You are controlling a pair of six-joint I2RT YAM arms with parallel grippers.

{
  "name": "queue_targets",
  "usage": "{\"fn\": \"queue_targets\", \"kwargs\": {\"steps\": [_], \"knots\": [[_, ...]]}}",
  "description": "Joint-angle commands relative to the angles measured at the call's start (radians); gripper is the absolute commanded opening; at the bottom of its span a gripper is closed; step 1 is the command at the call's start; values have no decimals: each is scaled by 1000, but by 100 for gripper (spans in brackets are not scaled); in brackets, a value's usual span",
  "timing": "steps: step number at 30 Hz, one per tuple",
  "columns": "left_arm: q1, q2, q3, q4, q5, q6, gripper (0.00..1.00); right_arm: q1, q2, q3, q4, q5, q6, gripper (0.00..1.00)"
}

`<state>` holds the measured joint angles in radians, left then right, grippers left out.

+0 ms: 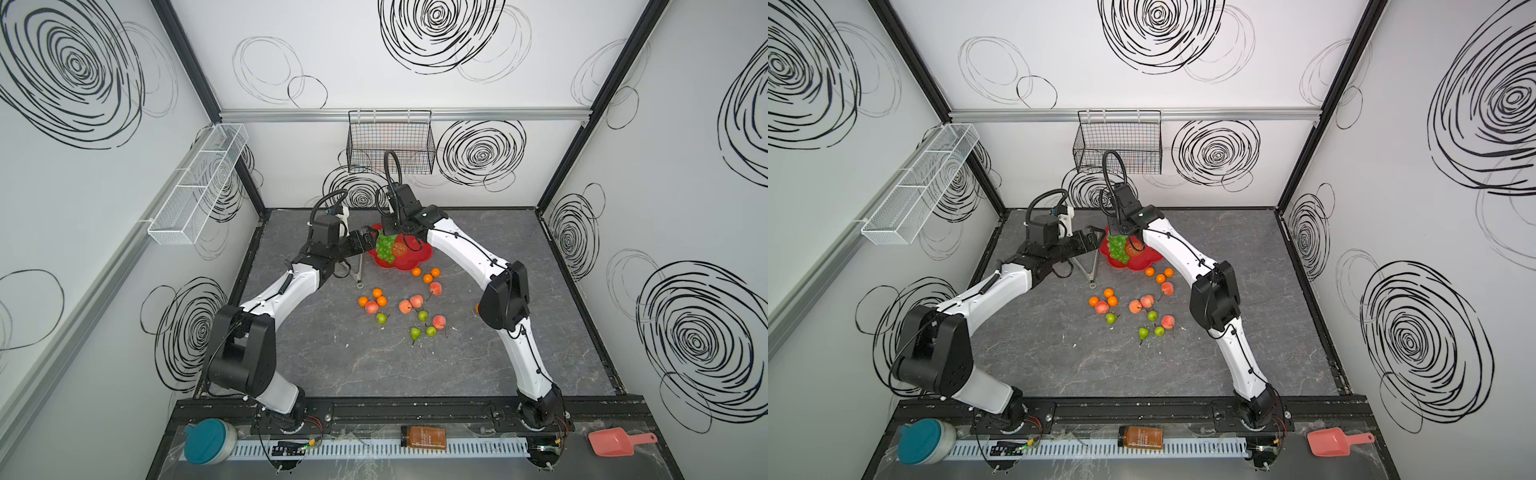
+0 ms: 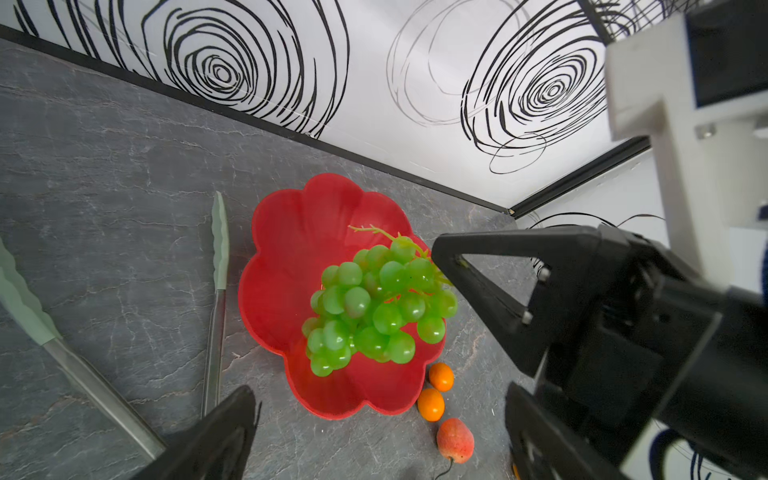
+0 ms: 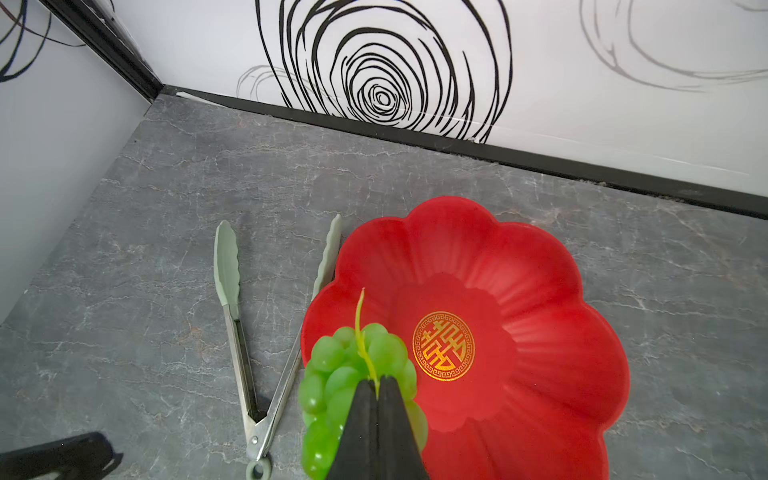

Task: Place and organize the fake fruits in the fruit bowl
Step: 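Lower the held grapes into the red bowl with the right gripper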

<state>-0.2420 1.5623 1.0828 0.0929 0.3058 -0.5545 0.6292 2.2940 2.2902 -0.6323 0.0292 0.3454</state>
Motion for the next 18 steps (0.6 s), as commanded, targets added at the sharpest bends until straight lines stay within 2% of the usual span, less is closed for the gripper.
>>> {"fn": "queue_targets", "kwargs": {"steps": [1,8,18], "knots": [[-31,26,25,13,17,36,96,-43,11,20,36,-28,33,0],[-116,97,94,-65,33,85,96,-143,19,-34,47,-198,75,0],[-143,128,108,-73,52,90,96,-205,22,-84,44,-223,77,0]]}}
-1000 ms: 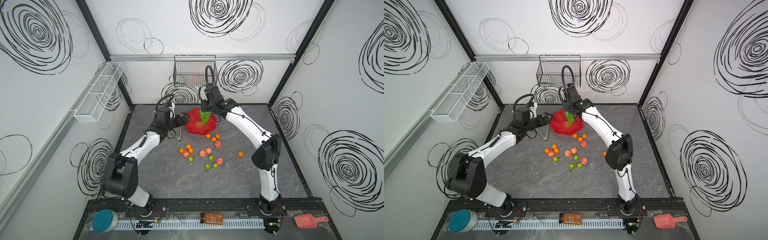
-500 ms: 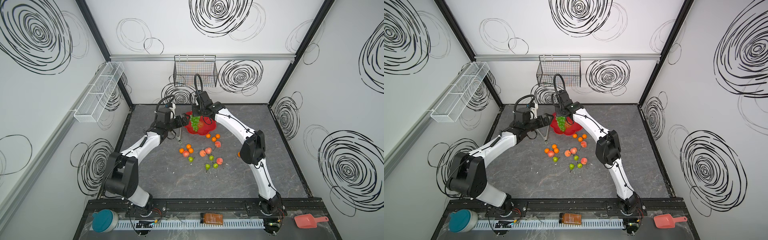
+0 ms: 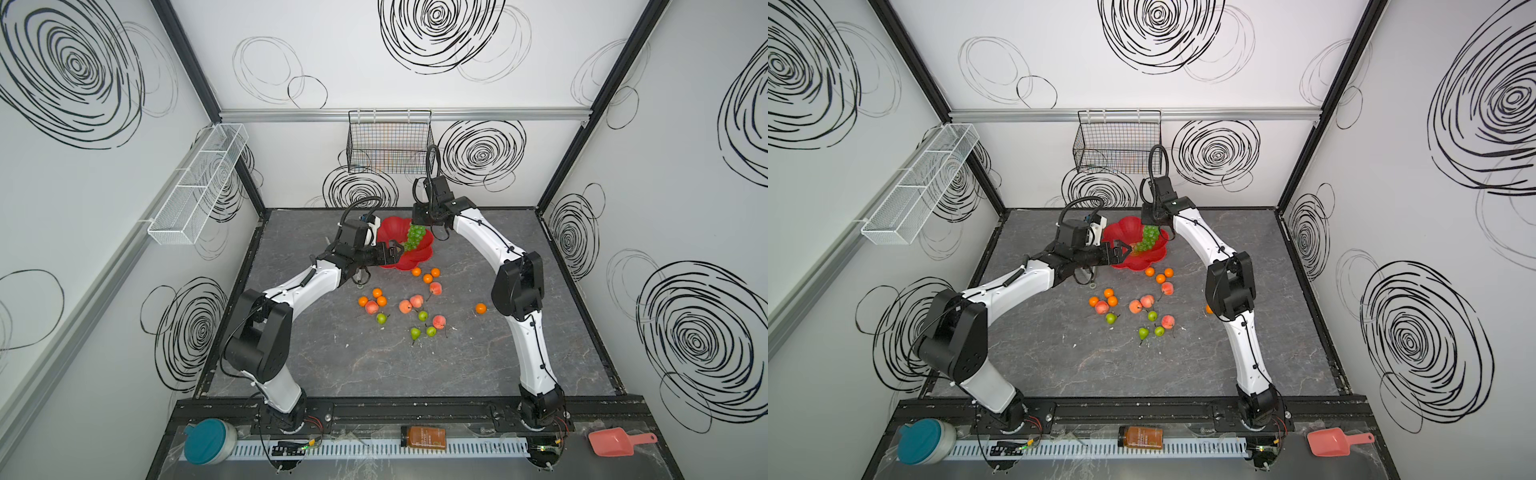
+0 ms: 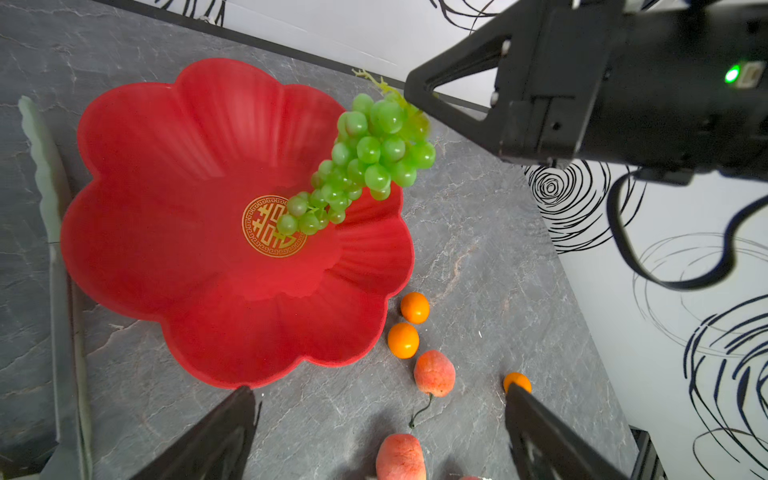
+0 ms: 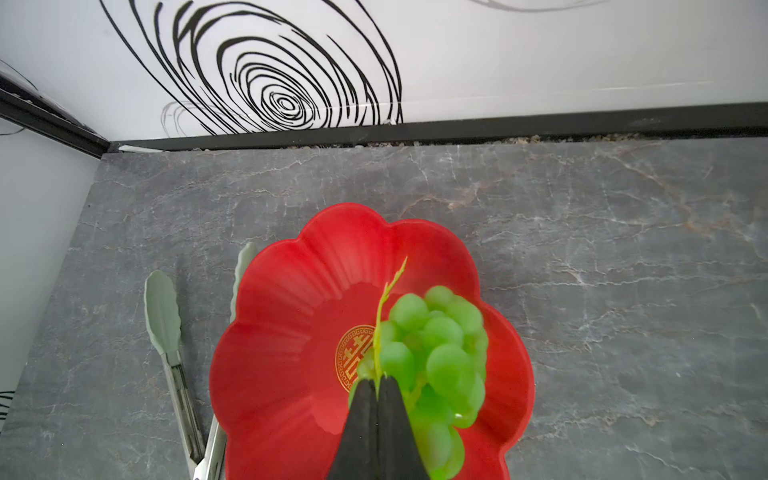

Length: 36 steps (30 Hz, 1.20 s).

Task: Place and organize the fake fruits in the fruit bowl
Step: 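Lower the held grapes into the red bowl with the right gripper, then open the right gripper and release the grapes in the bowl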

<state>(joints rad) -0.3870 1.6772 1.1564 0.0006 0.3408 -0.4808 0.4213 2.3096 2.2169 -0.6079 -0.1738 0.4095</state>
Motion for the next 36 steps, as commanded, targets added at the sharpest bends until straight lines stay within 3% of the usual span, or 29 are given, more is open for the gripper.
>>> {"fn": "queue_targets", "kwargs": {"steps": [1,13,25,36], "knots": [[1,13,34,19,18,18,96,-1,6,-15,22,-17,14,0],[-6,29,45,16,49,10,96,-11,6,-56,-26,42,45,0],[-17,41,62,-12,45,19,96,-12,24,-66,-81,5,51,0],[16,16,34,22,72,-2,96,-6,-102,-255,-8,41,41,2]]}}
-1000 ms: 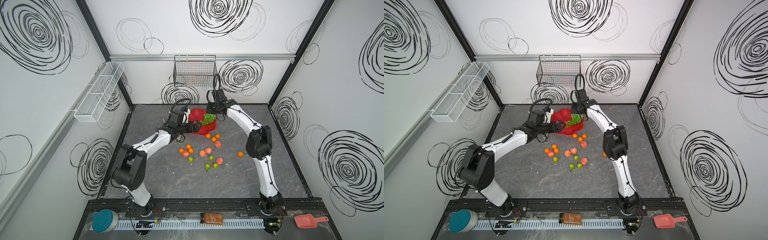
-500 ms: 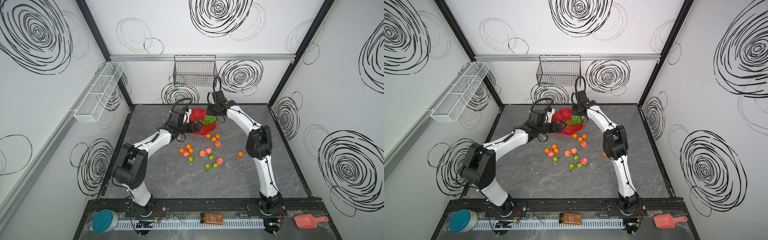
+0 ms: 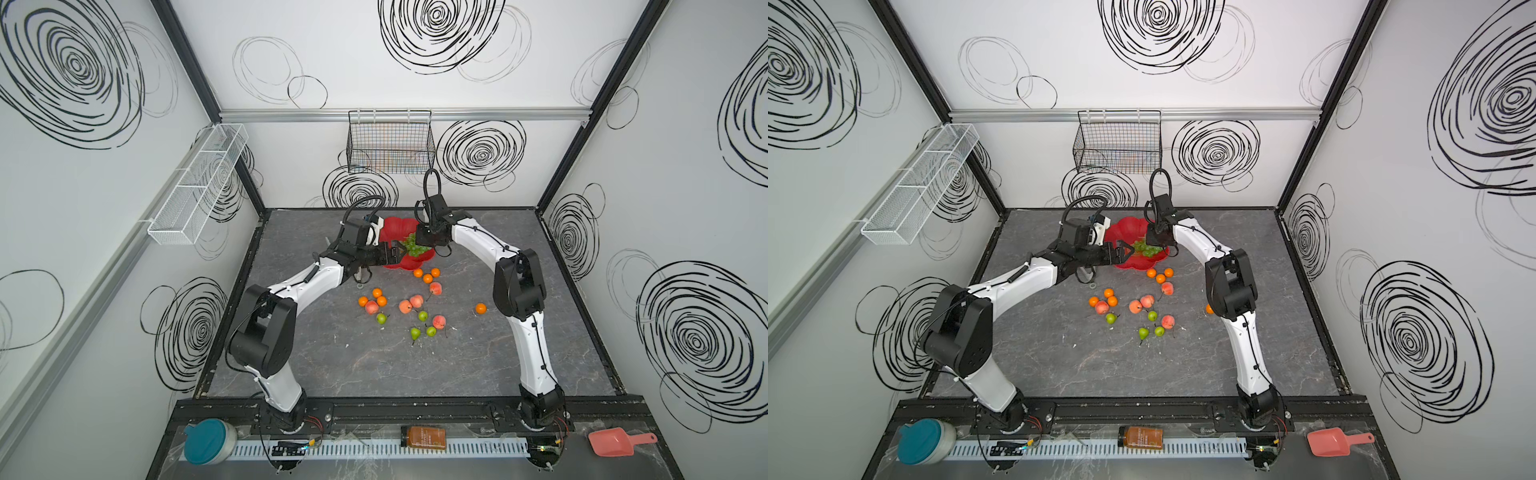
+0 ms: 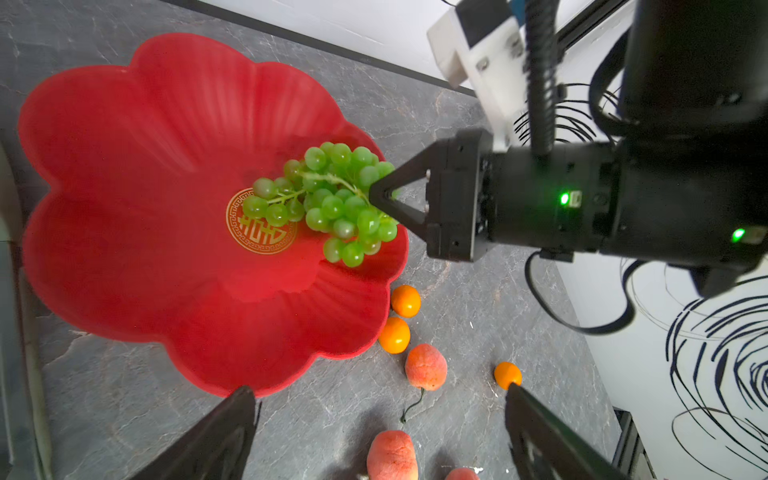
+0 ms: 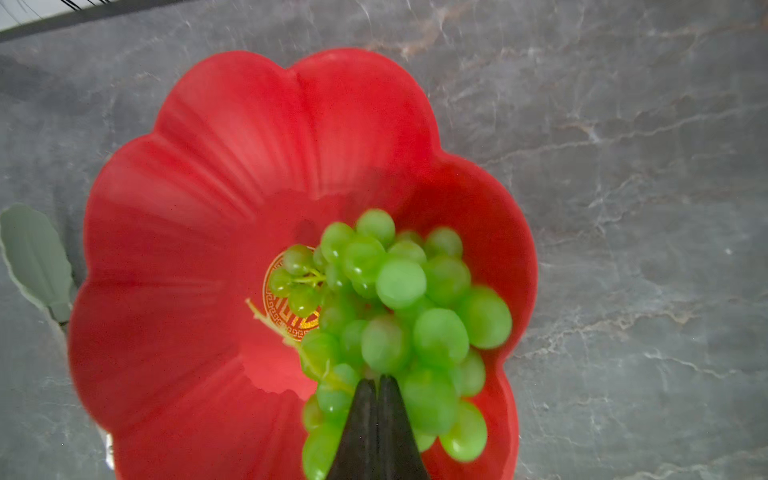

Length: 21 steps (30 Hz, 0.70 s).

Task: Place and organize the fake fruits in the fruit bowl
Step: 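Open the right gripper and release the grapes in the bowl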

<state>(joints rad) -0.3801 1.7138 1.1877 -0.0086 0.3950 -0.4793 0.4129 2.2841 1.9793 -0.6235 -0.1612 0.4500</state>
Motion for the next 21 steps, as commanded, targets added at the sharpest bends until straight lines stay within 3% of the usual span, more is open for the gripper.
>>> {"fn": "queue_targets", "kwargs": {"steps": [1,11,17,21], "knots": [[9,-22,3,33,20,-3,96,2,-82,-24,10,26,1,4],[8,-24,6,24,0,1,96,3,-108,-30,34,-24,2,28],[-7,-57,10,2,-42,21,96,2,-189,-56,37,-22,-21,34],[-48,-97,0,-5,-56,38,96,2,-341,-231,103,4,-31,34]]}}
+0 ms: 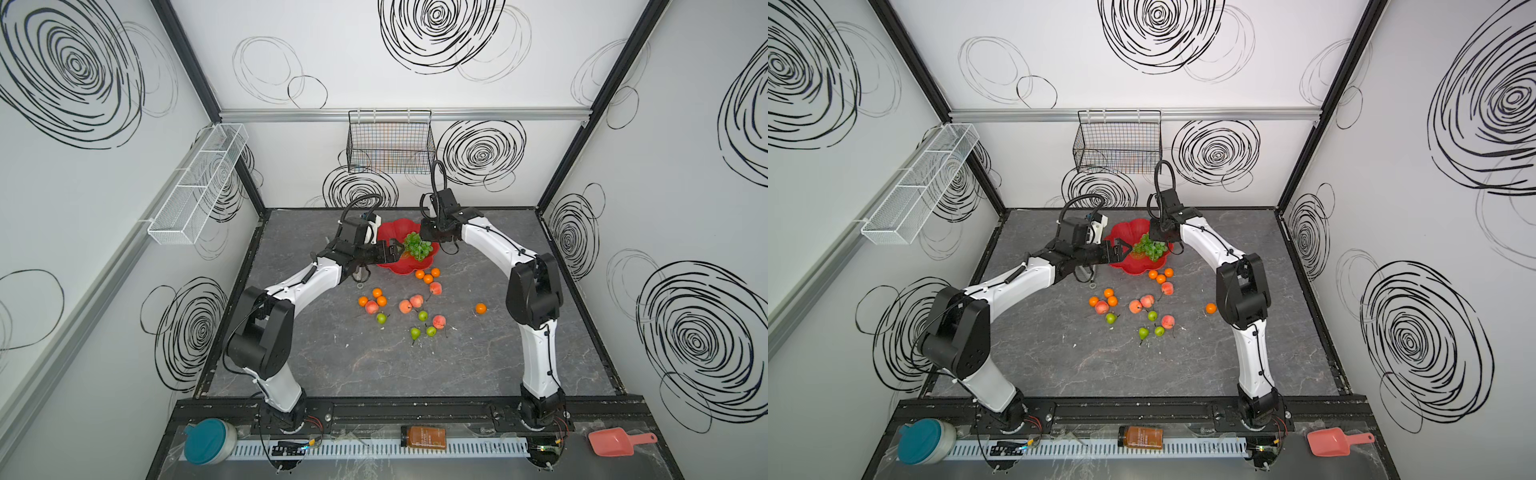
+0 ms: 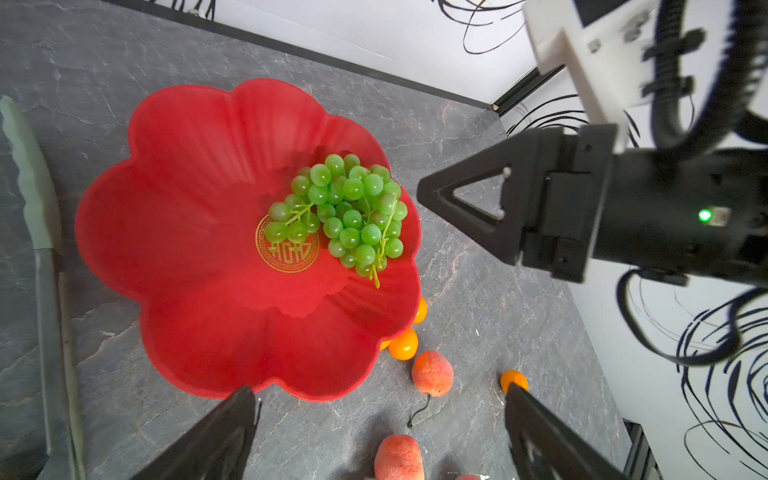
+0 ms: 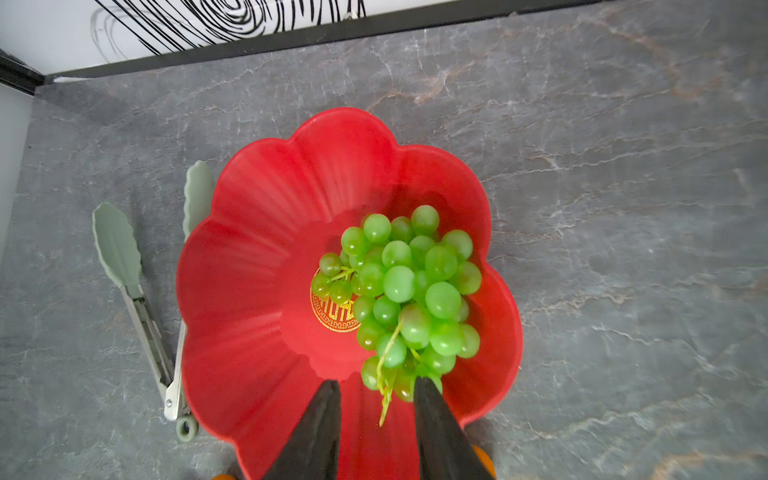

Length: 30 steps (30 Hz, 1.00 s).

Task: Place and organize the fake fruits in the fruit bowl
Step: 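Move the right gripper to an orange tomato and grasp it while left gripper shifts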

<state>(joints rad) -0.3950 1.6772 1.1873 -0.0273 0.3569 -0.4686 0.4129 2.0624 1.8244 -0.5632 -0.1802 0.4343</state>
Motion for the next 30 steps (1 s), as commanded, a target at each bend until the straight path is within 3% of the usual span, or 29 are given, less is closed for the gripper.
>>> {"fn": "queue_targets", "kwargs": {"steps": [1,10,16,22,30], "knots": [[-48,-71,-6,22,-15,31,96,-1,-167,-138,64,33,-16,34],[-220,-94,-41,47,-4,55,96,-93,-526,-652,131,80,21,37],[-346,-93,-55,45,-19,108,96,-185,-656,-879,120,83,32,43],[-423,-46,-54,61,9,111,96,-237,-660,-964,119,55,14,51],[-440,17,-42,71,54,81,96,-237,-586,-971,121,10,-16,53]]}}
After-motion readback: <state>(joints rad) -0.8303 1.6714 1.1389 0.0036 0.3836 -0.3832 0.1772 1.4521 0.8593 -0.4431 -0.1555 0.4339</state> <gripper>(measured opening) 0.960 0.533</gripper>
